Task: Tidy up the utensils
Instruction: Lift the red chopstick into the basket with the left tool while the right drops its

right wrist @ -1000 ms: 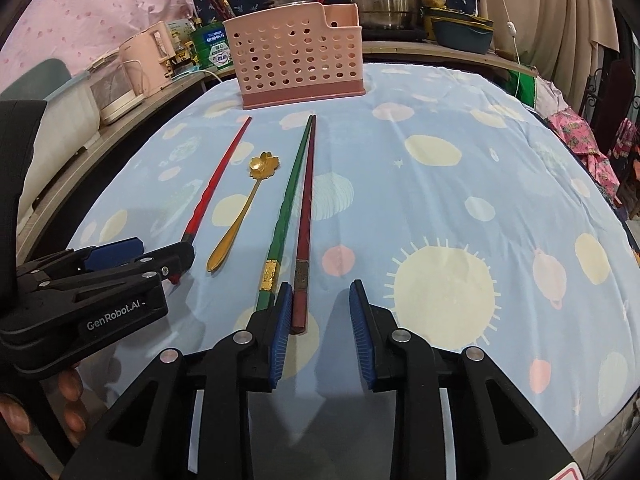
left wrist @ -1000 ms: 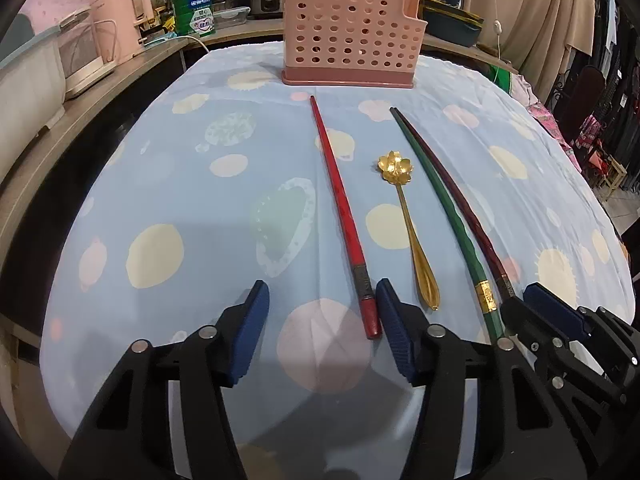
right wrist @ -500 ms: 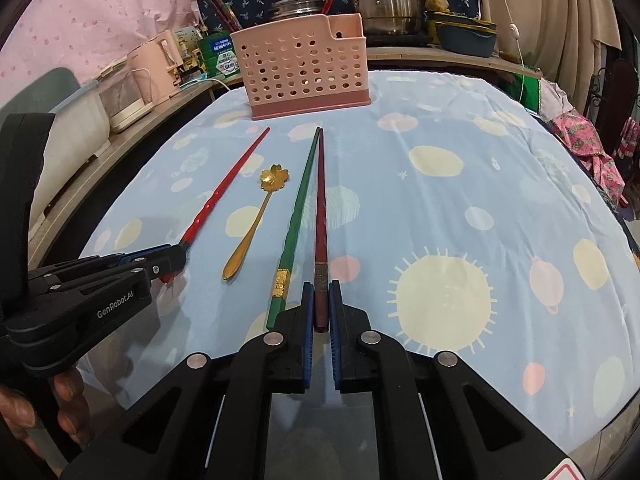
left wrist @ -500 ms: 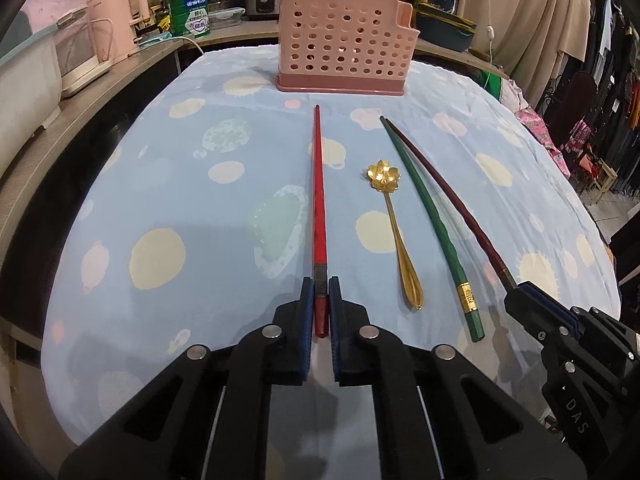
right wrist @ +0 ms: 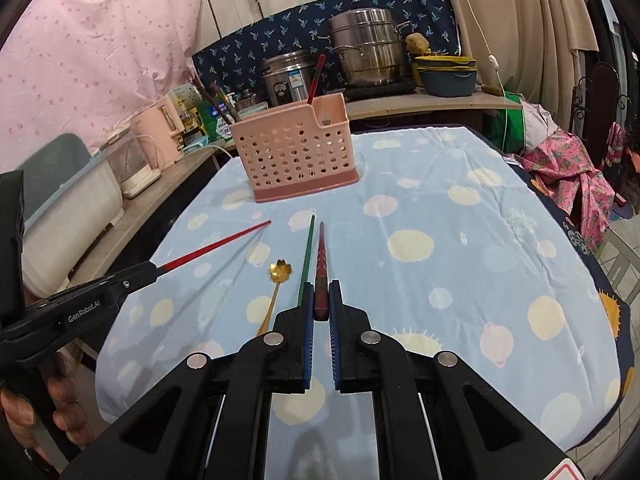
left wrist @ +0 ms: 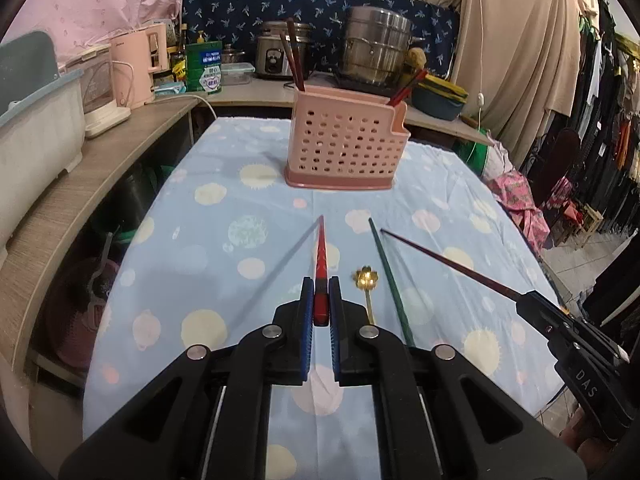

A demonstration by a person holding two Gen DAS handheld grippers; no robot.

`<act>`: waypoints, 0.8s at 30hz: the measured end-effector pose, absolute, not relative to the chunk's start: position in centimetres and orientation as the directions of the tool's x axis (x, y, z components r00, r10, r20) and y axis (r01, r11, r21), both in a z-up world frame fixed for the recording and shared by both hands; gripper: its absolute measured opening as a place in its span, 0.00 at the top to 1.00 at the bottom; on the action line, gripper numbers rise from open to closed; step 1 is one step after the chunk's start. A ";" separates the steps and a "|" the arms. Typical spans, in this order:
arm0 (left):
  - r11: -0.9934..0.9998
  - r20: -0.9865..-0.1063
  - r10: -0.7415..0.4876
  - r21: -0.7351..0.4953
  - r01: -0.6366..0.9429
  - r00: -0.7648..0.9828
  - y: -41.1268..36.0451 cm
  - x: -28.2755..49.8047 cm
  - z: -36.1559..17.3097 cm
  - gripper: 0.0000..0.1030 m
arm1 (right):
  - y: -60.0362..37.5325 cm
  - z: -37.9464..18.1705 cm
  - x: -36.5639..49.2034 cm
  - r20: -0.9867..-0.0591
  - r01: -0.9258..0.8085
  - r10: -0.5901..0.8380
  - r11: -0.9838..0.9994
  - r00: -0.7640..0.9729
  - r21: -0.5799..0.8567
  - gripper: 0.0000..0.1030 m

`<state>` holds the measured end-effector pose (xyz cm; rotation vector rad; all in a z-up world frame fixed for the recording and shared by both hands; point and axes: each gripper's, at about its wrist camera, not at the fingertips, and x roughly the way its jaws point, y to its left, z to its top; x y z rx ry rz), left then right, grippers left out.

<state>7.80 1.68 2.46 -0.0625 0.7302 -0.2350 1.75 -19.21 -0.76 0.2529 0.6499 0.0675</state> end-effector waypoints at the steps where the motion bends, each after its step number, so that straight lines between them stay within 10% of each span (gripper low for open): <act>1: 0.971 -0.642 -0.237 -0.143 0.190 0.730 1.8 7.9 3.1 0.93 | -19.5 -0.1 1.9 -0.578 0.016 0.142 0.966 0.803 0.259 0.93; 24: 0.970 -0.411 -0.239 -0.130 0.203 0.880 1.3 14.1 15.7 0.93 | -22.3 12.0 7.2 -0.333 -0.021 0.113 0.963 0.936 0.270 0.93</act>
